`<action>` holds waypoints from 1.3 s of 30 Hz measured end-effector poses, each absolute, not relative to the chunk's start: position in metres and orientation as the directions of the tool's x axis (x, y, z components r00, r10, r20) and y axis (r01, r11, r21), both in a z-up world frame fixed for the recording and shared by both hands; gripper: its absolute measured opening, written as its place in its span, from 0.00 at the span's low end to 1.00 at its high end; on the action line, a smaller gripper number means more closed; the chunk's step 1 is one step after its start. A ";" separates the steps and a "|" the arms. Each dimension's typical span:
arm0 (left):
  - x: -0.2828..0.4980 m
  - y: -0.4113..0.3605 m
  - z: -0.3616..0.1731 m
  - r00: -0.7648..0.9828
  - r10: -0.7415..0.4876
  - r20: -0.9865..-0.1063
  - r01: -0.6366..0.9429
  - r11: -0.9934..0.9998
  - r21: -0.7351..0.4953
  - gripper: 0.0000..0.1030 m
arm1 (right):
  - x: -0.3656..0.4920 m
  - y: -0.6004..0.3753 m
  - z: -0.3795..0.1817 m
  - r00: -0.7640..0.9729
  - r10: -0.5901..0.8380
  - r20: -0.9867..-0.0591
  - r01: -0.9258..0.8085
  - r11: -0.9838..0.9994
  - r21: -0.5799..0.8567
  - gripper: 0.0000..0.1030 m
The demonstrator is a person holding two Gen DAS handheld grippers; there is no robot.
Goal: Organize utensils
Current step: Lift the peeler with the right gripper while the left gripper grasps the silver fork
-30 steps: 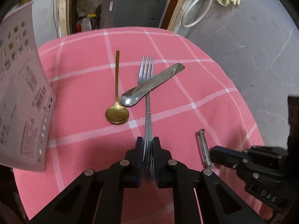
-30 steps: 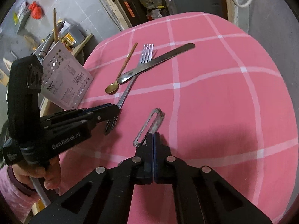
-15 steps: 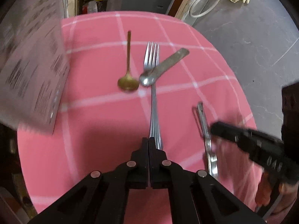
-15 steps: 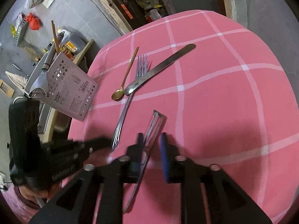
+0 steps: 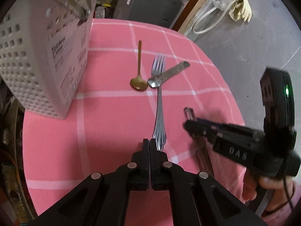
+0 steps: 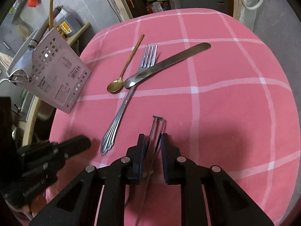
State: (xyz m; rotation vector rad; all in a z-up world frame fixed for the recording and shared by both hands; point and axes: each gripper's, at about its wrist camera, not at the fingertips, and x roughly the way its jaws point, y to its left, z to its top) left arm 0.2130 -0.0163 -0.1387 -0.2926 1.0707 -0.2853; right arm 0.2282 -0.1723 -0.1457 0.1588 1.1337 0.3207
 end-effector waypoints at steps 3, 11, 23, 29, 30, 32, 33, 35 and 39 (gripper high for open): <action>0.221 -0.022 -0.135 0.461 -0.380 -0.802 0.109 0.921 -0.374 0.02 | 0.222 -0.181 -0.139 0.398 0.333 -0.855 -0.181 0.942 0.282 0.10; 0.256 -0.066 -0.140 0.447 -0.303 -0.841 0.185 0.952 -0.244 0.02 | 0.211 -0.227 -0.140 0.411 0.346 -0.844 -0.155 0.938 0.309 0.10; 0.277 -0.081 -0.136 0.454 -0.191 -0.870 0.178 0.976 -0.122 0.39 | 0.207 -0.243 -0.151 0.414 0.399 -0.818 -0.136 0.916 0.377 0.10; 0.281 -0.081 -0.144 0.433 -0.146 -0.890 0.146 0.985 -0.090 0.12 | 0.205 -0.245 -0.155 0.411 0.397 -0.821 -0.116 0.916 0.385 0.10; 0.282 -0.079 -0.143 0.427 -0.149 -0.892 0.137 0.986 -0.099 0.07 | 0.204 -0.244 -0.156 0.410 0.394 -0.822 -0.115 0.917 0.382 0.10; 0.286 -0.078 -0.143 0.402 -0.155 -0.902 0.133 0.985 -0.110 0.07 | 0.202 -0.243 -0.155 0.411 0.388 -0.825 -0.113 0.920 0.376 0.10; 0.286 -0.080 -0.143 0.395 -0.151 -0.906 0.138 0.985 -0.104 0.06 | 0.201 -0.243 -0.155 0.407 0.394 -0.824 -0.110 0.917 0.384 0.10; 0.285 -0.081 -0.142 0.362 -0.163 -0.918 0.137 0.983 -0.121 0.06 | 0.199 -0.245 -0.156 0.398 0.414 -0.818 -0.104 0.907 0.409 0.10; 0.275 -0.071 -0.138 0.278 -0.261 -0.924 0.086 0.965 -0.247 0.06 | 0.189 -0.249 -0.158 0.383 0.431 -0.817 -0.095 0.898 0.430 0.10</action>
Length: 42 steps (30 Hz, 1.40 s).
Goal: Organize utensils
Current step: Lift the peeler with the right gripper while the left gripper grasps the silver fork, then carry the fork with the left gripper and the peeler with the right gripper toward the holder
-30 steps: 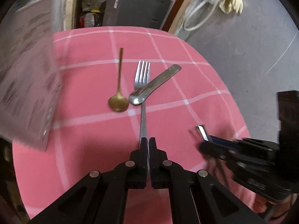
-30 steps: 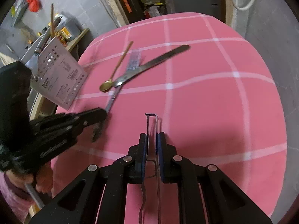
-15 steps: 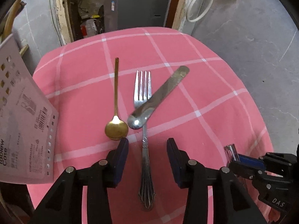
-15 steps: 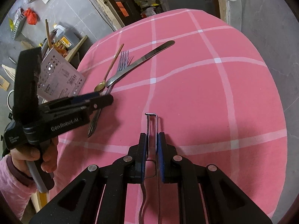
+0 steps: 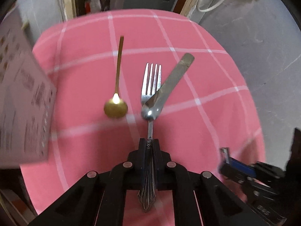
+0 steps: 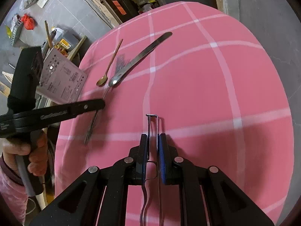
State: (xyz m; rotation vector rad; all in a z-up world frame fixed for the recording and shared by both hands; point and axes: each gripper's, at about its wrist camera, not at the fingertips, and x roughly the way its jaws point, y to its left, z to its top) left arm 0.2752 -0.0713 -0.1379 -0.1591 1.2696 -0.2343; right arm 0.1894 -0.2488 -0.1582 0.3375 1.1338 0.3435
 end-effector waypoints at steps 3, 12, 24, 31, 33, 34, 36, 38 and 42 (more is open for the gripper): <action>0.258 -0.067 -0.138 0.227 -0.308 -0.924 0.072 0.951 -0.299 0.06 | 0.180 -0.251 -0.161 0.371 0.441 -0.817 -0.089 0.893 0.442 0.10; 0.201 -0.068 -0.138 0.143 -0.337 -0.930 0.120 0.939 -0.322 0.07 | 0.171 -0.248 -0.165 0.343 0.435 -0.833 -0.104 0.899 0.426 0.11; 0.233 -0.082 -0.138 0.119 -0.263 -0.957 0.151 0.958 -0.244 0.08 | 0.181 -0.231 -0.156 0.319 0.372 -0.872 -0.145 0.928 0.343 0.23; 0.250 -0.083 -0.147 0.058 -0.265 -0.962 0.117 0.959 -0.257 0.07 | 0.180 -0.217 -0.151 0.317 0.307 -0.897 -0.186 0.948 0.259 0.29; 0.248 -0.086 -0.146 0.068 -0.256 -0.964 0.142 0.959 -0.244 0.06 | 0.178 -0.215 -0.150 0.325 0.284 -0.902 -0.185 0.954 0.234 0.24; 0.249 -0.085 -0.146 0.074 -0.251 -0.965 0.153 0.959 -0.237 0.06 | 0.178 -0.216 -0.149 0.331 0.264 -0.906 -0.177 0.960 0.215 0.20; 0.245 -0.088 -0.145 0.095 -0.246 -0.965 0.158 0.960 -0.230 0.05 | 0.177 -0.221 -0.149 0.340 0.256 -0.905 -0.160 0.964 0.212 0.11; 0.239 -0.087 -0.142 0.126 -0.265 -0.956 0.161 0.956 -0.244 0.05 | 0.177 -0.234 -0.150 0.341 0.305 -0.889 -0.127 0.952 0.278 0.11; 0.217 -0.079 -0.133 0.206 -0.356 -0.912 0.160 0.931 -0.327 0.05 | 0.164 -0.254 -0.141 0.398 0.396 -0.828 -0.088 0.915 0.395 0.10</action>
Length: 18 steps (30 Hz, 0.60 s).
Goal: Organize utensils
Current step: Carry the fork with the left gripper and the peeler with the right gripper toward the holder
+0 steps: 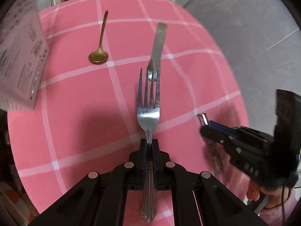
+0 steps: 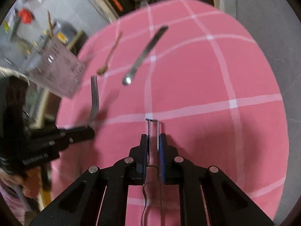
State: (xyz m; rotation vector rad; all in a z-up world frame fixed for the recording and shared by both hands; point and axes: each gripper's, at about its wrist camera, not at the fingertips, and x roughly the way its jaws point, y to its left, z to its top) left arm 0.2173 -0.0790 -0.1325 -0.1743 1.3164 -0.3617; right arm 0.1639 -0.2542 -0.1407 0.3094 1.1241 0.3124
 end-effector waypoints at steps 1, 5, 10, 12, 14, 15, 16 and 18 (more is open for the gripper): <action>0.212 -0.076 -0.127 0.237 -0.371 -0.898 0.161 0.926 -0.340 0.05 | 0.159 -0.255 -0.134 0.427 0.390 -0.816 -0.098 0.917 0.387 0.10; 0.189 -0.069 -0.106 0.357 -0.376 -0.855 0.178 0.926 -0.333 0.05 | 0.143 -0.247 -0.103 0.543 0.330 -0.772 -0.155 0.943 0.294 0.10; 0.171 -0.057 -0.078 0.474 -0.360 -0.804 0.162 0.933 -0.322 0.05 | 0.131 -0.231 -0.065 0.683 0.225 -0.695 -0.171 0.974 0.147 0.10; 0.166 -0.050 -0.065 0.525 -0.343 -0.779 0.158 0.938 -0.308 0.05 | 0.127 -0.229 -0.051 0.729 0.208 -0.652 -0.167 0.978 0.125 0.10; 0.162 -0.040 -0.054 0.562 -0.339 -0.754 0.154 0.939 -0.307 0.05 | 0.125 -0.229 -0.036 0.767 0.209 -0.606 -0.169 0.978 0.124 0.10; 0.160 -0.035 -0.045 0.589 -0.334 -0.736 0.151 0.940 -0.305 0.05 | 0.123 -0.226 -0.027 0.790 0.219 -0.573 -0.176 0.976 0.131 0.10; 0.161 -0.037 -0.043 0.606 -0.328 -0.724 0.148 0.941 -0.303 0.05 | 0.123 -0.224 -0.021 0.804 0.228 -0.548 -0.183 0.974 0.137 0.10; 0.158 -0.030 -0.030 0.646 -0.320 -0.693 0.142 0.942 -0.303 0.05 | 0.121 -0.209 -0.013 0.828 0.247 -0.503 -0.198 0.969 0.150 0.10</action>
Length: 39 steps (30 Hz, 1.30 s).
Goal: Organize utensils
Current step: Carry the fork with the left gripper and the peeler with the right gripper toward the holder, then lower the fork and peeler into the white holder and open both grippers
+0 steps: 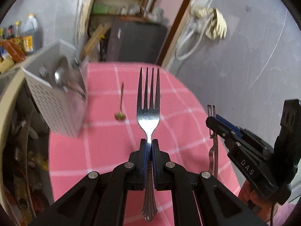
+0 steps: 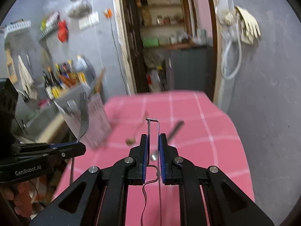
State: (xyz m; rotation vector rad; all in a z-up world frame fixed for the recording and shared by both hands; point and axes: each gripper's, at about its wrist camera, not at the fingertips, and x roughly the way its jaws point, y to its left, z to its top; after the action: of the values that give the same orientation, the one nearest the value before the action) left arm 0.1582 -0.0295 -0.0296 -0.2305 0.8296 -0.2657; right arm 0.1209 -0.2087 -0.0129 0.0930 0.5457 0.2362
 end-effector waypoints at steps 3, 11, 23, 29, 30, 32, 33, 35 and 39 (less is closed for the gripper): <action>0.158 -0.013 -0.004 0.705 -0.307 -0.640 0.127 0.941 -0.313 0.05 | 0.125 -0.198 0.009 0.861 0.297 -0.413 -0.240 0.953 0.184 0.10; 0.161 0.031 0.052 0.834 -0.236 -0.499 0.081 0.947 -0.312 0.05 | 0.159 -0.151 0.069 0.870 0.466 -0.162 -0.414 0.867 0.276 0.10; 0.212 0.118 0.071 0.949 -0.136 -0.285 -0.004 0.898 -0.440 0.05 | 0.233 -0.076 0.077 0.783 0.619 0.068 -0.591 0.705 0.391 0.10; 0.234 0.133 0.038 0.958 -0.107 -0.268 -0.027 0.891 -0.453 0.05 | 0.263 -0.055 0.043 0.772 0.633 0.051 -0.595 0.693 0.407 0.10; 0.235 0.134 0.034 0.957 -0.108 -0.268 -0.026 0.891 -0.453 0.05 | 0.266 -0.053 0.037 0.768 0.639 0.044 -0.597 0.690 0.408 0.10; 0.235 0.132 0.026 0.959 -0.099 -0.265 -0.027 0.901 -0.433 0.05 | 0.270 -0.049 0.029 0.760 0.649 0.031 -0.601 0.685 0.411 0.10; 0.234 0.130 0.023 0.960 -0.094 -0.264 -0.028 0.907 -0.421 0.05 | 0.271 -0.045 0.024 0.757 0.653 0.024 -0.604 0.684 0.409 0.10; 0.233 0.128 0.019 0.961 -0.089 -0.262 -0.026 0.914 -0.406 0.05 | 0.273 -0.042 0.020 0.752 0.659 0.017 -0.608 0.683 0.406 0.10; 0.232 0.124 0.014 0.959 -0.080 -0.271 -0.028 0.928 -0.372 0.05 | 0.274 -0.037 0.012 0.742 0.670 0.004 -0.615 0.680 0.399 0.11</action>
State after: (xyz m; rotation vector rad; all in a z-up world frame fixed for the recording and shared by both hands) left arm 0.2324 0.1239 0.0139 -0.3827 0.2869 -0.0267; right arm 0.2741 -0.0369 0.0121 0.3931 0.1467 0.7244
